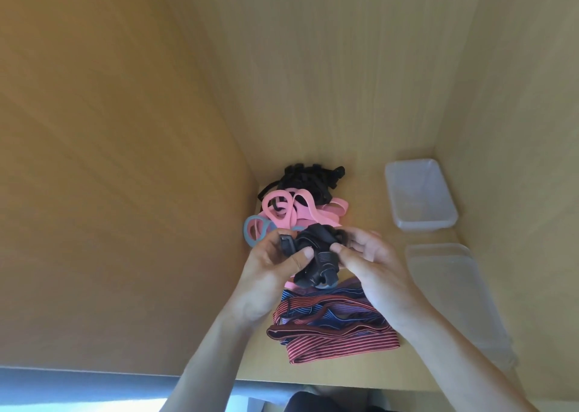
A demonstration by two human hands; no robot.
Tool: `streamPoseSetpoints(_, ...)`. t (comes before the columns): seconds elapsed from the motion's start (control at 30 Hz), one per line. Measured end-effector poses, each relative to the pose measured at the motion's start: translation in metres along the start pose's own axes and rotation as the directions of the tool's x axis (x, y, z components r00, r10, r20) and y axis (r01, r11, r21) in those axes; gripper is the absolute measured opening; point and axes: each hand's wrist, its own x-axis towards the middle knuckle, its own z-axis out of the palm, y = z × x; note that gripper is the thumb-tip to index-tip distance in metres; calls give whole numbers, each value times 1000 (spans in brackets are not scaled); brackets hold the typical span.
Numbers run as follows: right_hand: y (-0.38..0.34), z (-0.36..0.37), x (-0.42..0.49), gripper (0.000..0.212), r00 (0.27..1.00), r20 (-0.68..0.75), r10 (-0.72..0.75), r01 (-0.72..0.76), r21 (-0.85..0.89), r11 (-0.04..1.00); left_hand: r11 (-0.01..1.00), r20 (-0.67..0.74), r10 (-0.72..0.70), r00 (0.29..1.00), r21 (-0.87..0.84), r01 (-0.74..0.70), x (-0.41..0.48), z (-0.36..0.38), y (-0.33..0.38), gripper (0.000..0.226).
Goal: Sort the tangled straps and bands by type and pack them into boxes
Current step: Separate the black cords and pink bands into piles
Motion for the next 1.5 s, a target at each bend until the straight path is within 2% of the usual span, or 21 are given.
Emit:
streamPoseSetpoints(0.13, -3, -2, -1, 19, 1000, 6, 30, -30, 26, 999, 992, 102, -15, 995, -125, 28, -2, -2, -1, 33)
streamPoseSetpoints(0.23, -7, -2, -2, 21, 999, 10, 45, -45, 21, 999, 988, 129, -19, 991, -152, 39, -3, -5, 1, 35)
streamPoseSetpoints(0.4, -11, -1, -6, 25, 999, 2, 35, -35, 6, 999, 989, 216, -19, 976, -139, 50, -9, -1, 9, 53)
streamPoseSetpoints(0.57, -8, -1, -8, 26, 999, 36, 17, -17, -6, 1000, 984, 294, -14, 956, -167, 66, -10, 4, 10, 51)
streamPoseSetpoints(0.67, -4, -1, -12, 23, 998, 61, -2, 2, 3, 1000, 969, 278, -41, 960, -224, 106, -13, 5, 6, 53)
streamPoseSetpoints(0.73, -5, 1, -15, 20, 998, 58, -6, 6, 12, 1000, 951, 279, -57, 959, -276, 137, -14, 5, 4, 46)
streamPoseSetpoints(0.87, -8, 2, -20, 21, 1000, 11, 3, -4, 47, 999, 929, 309, -65, 949, -329, 171, -14, 6, 3, 34)
streamPoseSetpoints(0.97, -8, 5, -24, 19, 999, -23, 32, -30, 57, 998, 906, 332, -69, 941, -374, 199, -13, 6, 4, 37)
streamPoseSetpoints(1.17, -13, 21, -34, 29, 976, -194, 102, -72, 157, 985, 870, 361, -49, 931, -443, 217, -13, -3, 2, 42)
streamPoseSetpoints(1.23, -19, 28, -38, 34, 972, -209, 104, -75, 139, 987, 862, 369, -27, 929, -461, 208, -12, -3, 2, 43)
streamPoseSetpoints(1.33, -26, 34, -43, 14, 968, -244, 56, -47, 42, 998, 834, 370, -10, 929, -509, 212, -14, 0, 1, 35)
streamPoseSetpoints(1.5, -26, 39, -48, 15, 953, -298, -47, 1, -151, 988, 815, 389, 0, 921, -533, 225, -22, 0, -1, 32)
